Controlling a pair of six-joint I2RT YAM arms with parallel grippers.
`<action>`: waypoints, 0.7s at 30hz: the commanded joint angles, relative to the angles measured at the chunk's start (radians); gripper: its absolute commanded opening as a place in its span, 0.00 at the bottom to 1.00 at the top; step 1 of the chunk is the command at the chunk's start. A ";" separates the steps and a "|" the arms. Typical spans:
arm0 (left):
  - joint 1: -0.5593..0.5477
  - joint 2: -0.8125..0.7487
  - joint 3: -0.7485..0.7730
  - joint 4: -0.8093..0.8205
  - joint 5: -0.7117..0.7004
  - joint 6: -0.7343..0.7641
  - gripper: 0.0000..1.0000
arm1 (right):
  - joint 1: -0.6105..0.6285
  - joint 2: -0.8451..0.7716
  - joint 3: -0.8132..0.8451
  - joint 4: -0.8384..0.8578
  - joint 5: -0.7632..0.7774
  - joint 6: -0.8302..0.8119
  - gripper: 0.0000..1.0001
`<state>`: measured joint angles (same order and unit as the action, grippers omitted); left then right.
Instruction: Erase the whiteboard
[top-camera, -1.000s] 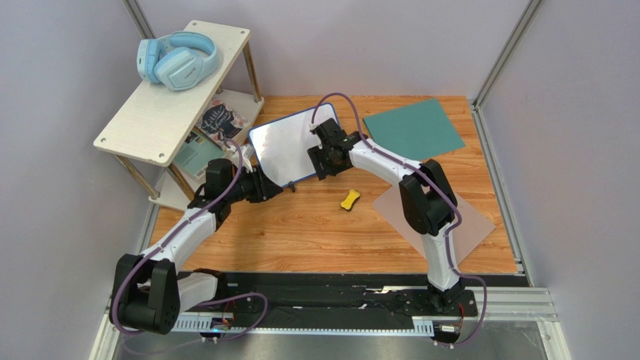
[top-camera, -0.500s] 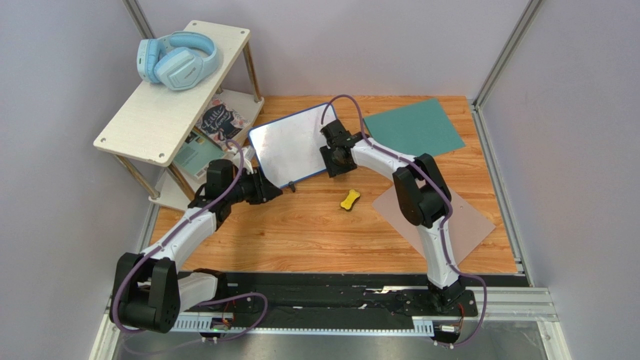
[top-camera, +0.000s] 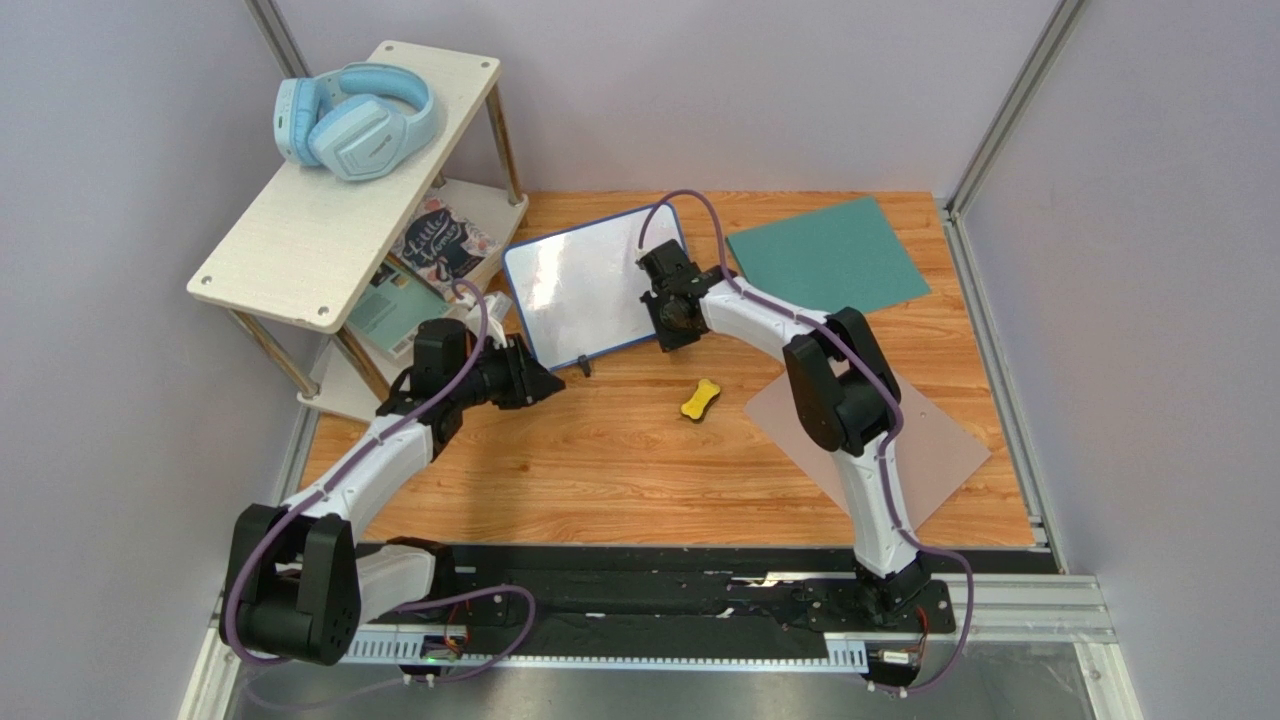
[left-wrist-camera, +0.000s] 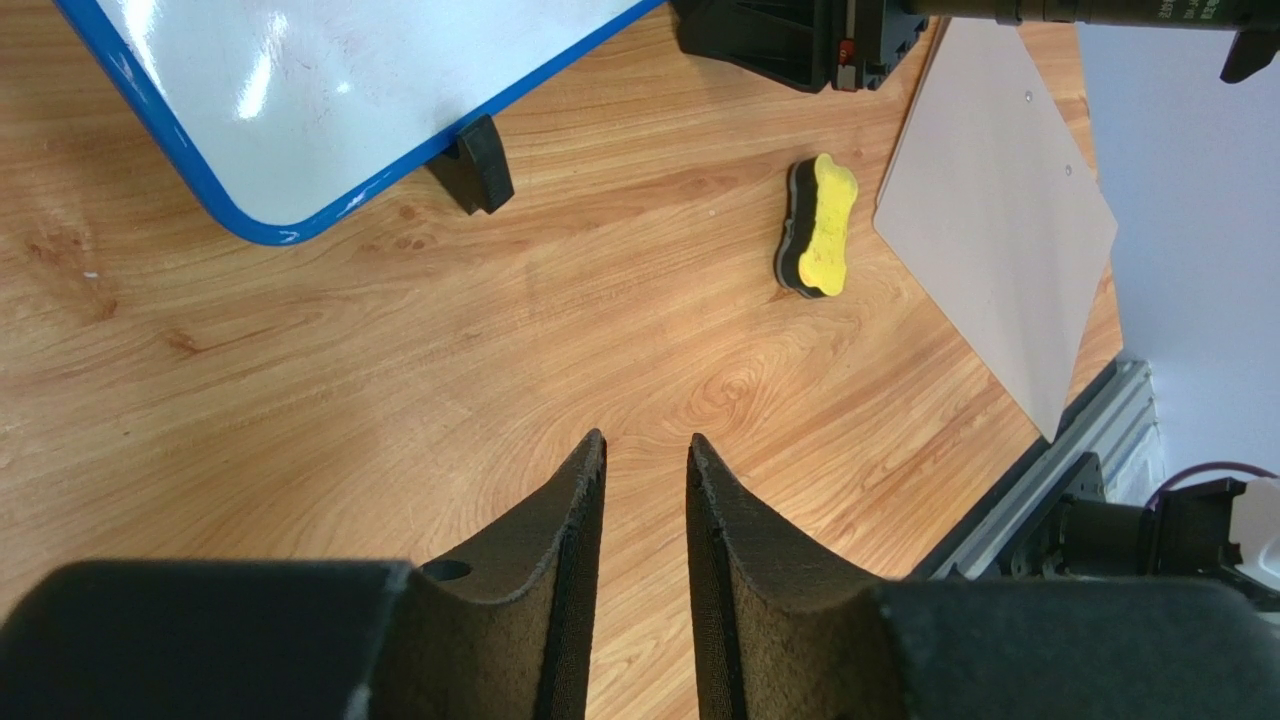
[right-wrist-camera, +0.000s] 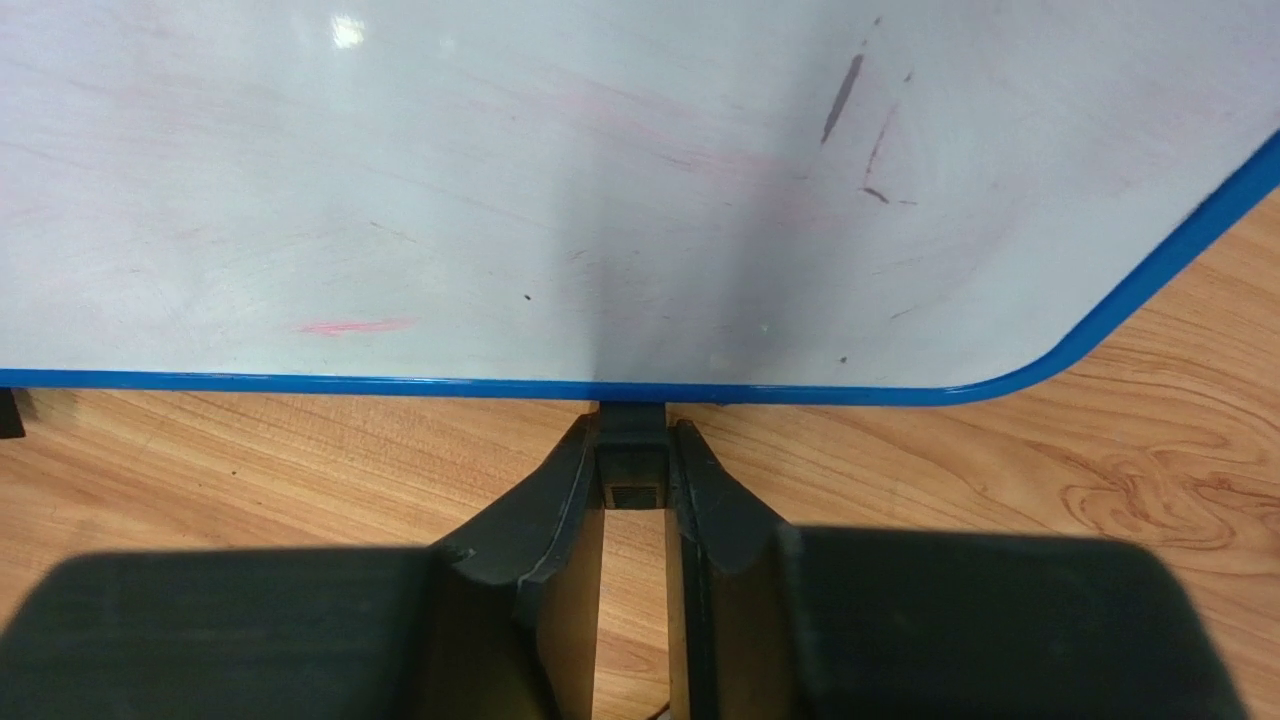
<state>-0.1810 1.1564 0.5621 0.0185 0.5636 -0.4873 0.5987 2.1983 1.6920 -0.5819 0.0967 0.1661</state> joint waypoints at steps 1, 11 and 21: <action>-0.003 -0.014 -0.004 0.018 0.009 0.010 0.31 | -0.016 -0.032 -0.075 0.062 0.060 0.033 0.07; -0.003 -0.049 -0.014 0.006 0.005 0.001 0.31 | -0.017 -0.146 -0.221 0.059 0.058 0.092 0.04; -0.003 -0.098 -0.015 -0.038 -0.022 -0.011 0.30 | 0.038 -0.248 -0.321 0.043 -0.029 0.154 0.21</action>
<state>-0.1810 1.1076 0.5503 0.0139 0.5613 -0.4923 0.6067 2.0220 1.4178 -0.4953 0.1097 0.2771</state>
